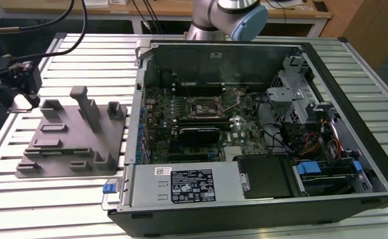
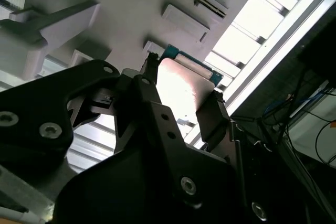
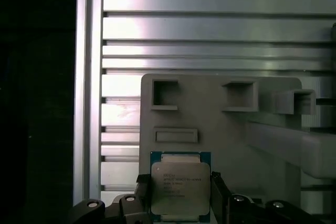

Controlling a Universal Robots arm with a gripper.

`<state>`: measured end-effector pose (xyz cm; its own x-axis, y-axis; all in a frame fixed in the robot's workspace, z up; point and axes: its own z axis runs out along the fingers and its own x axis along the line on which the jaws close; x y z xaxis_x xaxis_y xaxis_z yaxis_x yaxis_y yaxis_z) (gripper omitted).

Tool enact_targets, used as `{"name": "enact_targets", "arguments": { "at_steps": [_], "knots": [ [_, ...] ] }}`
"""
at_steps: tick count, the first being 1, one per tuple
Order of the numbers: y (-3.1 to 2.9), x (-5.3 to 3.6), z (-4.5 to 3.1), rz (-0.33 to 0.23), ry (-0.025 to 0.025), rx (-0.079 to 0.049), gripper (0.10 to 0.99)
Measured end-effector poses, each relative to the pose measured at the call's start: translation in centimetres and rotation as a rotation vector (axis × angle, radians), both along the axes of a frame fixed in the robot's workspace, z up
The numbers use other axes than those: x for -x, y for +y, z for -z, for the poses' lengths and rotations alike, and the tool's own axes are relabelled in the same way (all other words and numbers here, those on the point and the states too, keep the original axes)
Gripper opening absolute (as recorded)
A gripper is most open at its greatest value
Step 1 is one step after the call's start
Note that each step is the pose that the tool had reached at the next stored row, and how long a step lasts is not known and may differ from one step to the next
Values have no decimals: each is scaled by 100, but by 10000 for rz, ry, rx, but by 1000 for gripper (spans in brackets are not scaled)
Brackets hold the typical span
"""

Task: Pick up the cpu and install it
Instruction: 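Pick up the cpu and move it towards the insertion slot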

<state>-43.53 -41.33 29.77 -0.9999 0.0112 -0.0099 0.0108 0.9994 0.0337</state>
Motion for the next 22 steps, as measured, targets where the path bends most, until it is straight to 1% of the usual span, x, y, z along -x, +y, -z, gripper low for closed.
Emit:
{"name": "enact_targets", "arguments": {
  "at_steps": [22],
  "knots": [
    [19,0,-539,0,-1,0,541]
  ]
}}
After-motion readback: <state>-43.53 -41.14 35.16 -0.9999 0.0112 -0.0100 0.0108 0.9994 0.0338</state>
